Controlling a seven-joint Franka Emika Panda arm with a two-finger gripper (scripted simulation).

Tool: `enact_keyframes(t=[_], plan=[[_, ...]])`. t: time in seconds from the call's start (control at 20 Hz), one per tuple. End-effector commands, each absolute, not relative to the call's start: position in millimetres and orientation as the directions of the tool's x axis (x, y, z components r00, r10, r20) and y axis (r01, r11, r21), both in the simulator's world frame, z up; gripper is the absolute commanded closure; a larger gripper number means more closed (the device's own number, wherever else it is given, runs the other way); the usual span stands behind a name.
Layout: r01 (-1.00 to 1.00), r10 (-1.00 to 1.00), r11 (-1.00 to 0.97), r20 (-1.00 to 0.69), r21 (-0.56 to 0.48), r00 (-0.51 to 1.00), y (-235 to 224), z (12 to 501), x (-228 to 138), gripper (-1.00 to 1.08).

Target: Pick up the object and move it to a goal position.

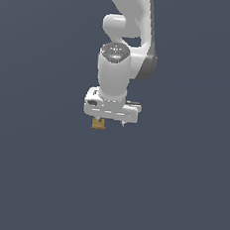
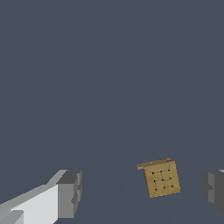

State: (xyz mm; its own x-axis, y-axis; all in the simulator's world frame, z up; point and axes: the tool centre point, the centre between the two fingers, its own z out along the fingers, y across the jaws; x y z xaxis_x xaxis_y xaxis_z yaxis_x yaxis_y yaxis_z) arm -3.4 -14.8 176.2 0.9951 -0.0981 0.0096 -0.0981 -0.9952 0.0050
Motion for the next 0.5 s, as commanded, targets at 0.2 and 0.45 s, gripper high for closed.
enact_keyframes(t=[0.2, 0.45], plan=[[-0.251, -0.251, -0.968, 0.005, -0.005, 0.968, -20.2, 160.1, -12.0, -0.92], [-0.401, -0.401, -0.916, -0.001, -0.011, 0.916, -26.3, 144.6, -21.2, -0.92]])
